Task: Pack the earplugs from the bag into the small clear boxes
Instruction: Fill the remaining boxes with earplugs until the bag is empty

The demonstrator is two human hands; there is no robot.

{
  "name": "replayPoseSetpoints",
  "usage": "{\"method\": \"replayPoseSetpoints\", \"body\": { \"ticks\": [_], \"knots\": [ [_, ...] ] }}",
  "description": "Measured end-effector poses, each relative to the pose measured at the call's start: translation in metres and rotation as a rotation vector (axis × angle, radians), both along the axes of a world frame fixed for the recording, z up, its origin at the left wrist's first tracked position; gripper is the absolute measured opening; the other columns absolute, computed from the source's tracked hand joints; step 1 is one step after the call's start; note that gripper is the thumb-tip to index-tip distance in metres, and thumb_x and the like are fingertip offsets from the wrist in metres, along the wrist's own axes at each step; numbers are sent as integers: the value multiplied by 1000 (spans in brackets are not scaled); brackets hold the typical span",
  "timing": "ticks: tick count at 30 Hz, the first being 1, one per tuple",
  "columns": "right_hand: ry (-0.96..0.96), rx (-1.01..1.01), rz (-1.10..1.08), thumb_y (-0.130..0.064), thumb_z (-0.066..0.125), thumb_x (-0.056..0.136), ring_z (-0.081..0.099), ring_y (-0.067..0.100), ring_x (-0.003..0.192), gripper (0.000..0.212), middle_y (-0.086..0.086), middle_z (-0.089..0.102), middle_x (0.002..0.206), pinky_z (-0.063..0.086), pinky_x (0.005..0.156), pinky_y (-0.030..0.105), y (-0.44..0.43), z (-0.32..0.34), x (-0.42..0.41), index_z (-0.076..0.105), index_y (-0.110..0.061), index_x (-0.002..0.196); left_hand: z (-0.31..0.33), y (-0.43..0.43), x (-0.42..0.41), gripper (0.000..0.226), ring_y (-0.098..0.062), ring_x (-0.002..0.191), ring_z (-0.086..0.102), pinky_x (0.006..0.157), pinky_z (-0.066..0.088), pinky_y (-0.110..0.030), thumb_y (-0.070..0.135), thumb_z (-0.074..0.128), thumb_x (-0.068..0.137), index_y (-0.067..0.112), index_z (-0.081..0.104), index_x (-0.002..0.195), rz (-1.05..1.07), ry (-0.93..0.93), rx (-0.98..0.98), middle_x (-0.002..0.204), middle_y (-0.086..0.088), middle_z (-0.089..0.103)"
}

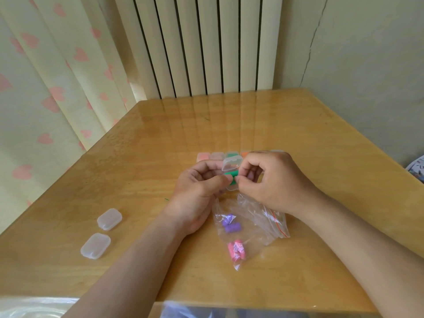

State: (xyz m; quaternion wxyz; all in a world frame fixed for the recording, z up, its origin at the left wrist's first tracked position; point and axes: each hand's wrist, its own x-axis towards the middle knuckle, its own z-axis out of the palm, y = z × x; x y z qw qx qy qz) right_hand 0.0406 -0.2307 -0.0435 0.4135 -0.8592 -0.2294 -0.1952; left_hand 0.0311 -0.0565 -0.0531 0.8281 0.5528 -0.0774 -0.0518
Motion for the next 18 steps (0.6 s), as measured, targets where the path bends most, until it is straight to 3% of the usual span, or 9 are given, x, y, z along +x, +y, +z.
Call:
{"method": "replayPoseSetpoints", "body": {
  "ticks": [4, 8, 13, 15, 18],
  "knots": [
    [18, 26, 12, -30, 68, 74, 63, 10, 63, 11, -8, 65, 63, 54, 63, 43, 0, 1, -1, 65, -23, 67, 0, -1, 0, 27, -28, 88, 70, 90, 55, -43, -15, 68, 76, 0, 69, 98, 37, 6, 10, 96, -20, 73],
    [58, 150, 58, -17, 79, 79, 63, 17, 64, 16, -3, 66, 77, 55, 68, 43, -3, 8, -2, 64, -19, 83, 2, -2, 1, 22, -29, 84, 72, 77, 60, -36, -19, 56, 86, -5, 68, 99, 66, 38, -34, 96, -21, 73],
    [183, -9, 156, -31, 83, 73, 69, 11, 70, 71, -13, 60, 117, 58, 85, 36, -10, 11, -6, 51, -40, 136, 4, 1, 1, 23, -33, 92, 72, 75, 60, -33, -11, 58, 88, -4, 69, 107, 35, 50, -50, 104, -23, 73],
    [142, -23, 142, -27, 84, 76, 67, 10, 70, 65, -15, 61, 114, 58, 80, 33, -10, 12, -5, 56, -39, 133, 4, 1, 1, 23, -34, 95, 72, 78, 60, -32, -5, 63, 86, -5, 69, 108, 10, 44, -41, 108, -24, 72],
    [104, 30, 107, -21, 83, 80, 63, 8, 67, 41, -17, 66, 97, 58, 74, 33, -11, 12, -3, 65, -37, 113, 6, 1, -1, 26, -29, 92, 72, 83, 60, -31, 6, 66, 82, -4, 71, 105, -36, 19, -57, 108, -23, 72]
  ]
}}
